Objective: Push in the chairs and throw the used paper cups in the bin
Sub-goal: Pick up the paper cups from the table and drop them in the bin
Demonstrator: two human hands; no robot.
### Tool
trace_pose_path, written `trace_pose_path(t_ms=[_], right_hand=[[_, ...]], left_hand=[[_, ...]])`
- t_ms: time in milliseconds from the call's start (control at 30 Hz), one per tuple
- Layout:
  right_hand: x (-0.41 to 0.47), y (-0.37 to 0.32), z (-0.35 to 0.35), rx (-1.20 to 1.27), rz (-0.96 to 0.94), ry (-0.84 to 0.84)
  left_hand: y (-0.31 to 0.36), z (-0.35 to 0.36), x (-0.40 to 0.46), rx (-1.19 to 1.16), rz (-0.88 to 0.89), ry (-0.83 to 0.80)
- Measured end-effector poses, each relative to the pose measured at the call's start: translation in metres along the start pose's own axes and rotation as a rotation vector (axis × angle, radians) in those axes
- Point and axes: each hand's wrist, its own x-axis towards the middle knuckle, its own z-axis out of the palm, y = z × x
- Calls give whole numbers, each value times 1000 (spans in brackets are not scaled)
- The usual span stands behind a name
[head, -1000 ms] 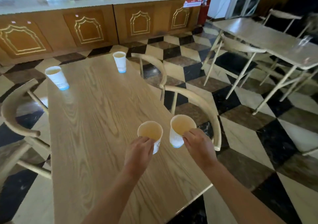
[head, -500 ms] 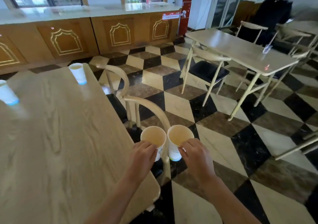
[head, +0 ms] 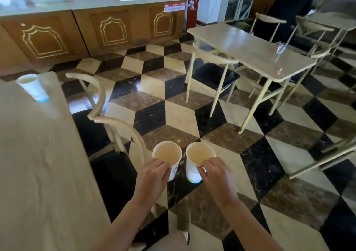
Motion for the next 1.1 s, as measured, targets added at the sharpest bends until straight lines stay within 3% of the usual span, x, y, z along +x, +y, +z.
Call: trace_pose_path(t_ms=[300, 567, 833, 1100], right_hand=[[148, 91, 6, -54, -51, 46], [281, 114, 52, 54, -113, 39], [404, 125, 133, 140, -200, -88], [594, 112, 209, 235, -442, -158]], left_hand=[[-12, 58, 164, -40, -19, 32], [-65, 70, 281, -51, -34, 119], [-142, 92, 363, 78, -206, 189], [-232, 89, 488, 190, -474, 331]])
